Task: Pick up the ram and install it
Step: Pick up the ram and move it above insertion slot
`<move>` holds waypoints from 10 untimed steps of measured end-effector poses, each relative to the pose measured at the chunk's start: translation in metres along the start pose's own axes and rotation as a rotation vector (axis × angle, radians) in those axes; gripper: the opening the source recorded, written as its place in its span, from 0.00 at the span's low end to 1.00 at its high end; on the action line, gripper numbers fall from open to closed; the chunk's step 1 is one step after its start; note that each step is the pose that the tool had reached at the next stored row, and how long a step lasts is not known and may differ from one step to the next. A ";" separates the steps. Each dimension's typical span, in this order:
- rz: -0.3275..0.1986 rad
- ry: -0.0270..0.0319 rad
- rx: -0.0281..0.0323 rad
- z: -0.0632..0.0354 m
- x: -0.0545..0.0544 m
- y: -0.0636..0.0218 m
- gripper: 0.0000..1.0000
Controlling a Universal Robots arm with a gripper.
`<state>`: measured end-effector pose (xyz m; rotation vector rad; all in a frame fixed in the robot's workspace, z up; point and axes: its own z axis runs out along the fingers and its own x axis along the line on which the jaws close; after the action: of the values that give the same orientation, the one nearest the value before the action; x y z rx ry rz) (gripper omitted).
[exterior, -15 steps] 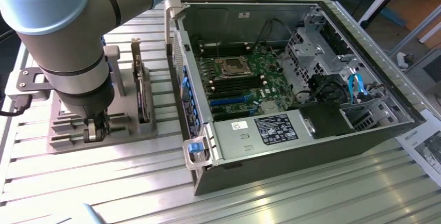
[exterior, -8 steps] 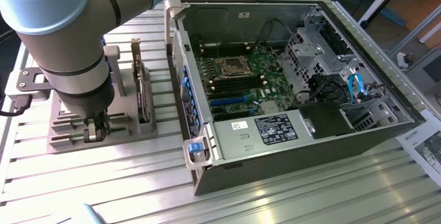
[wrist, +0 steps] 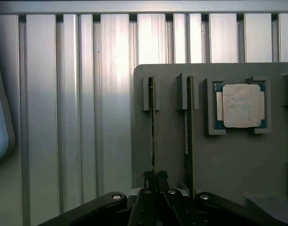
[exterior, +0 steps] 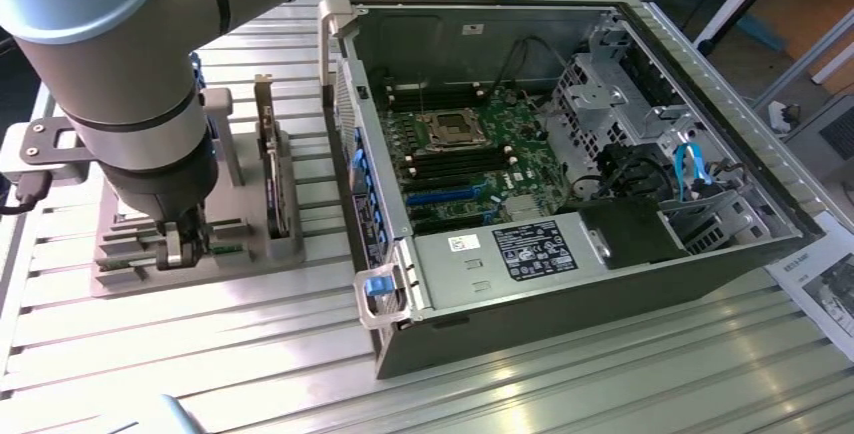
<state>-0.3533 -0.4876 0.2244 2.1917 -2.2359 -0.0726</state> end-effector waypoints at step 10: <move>0.000 0.0000 -0.0001 -0.0300 -0.001 0.0011 0.12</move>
<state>-0.3532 -0.4876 0.2544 2.1918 -2.2358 -0.0726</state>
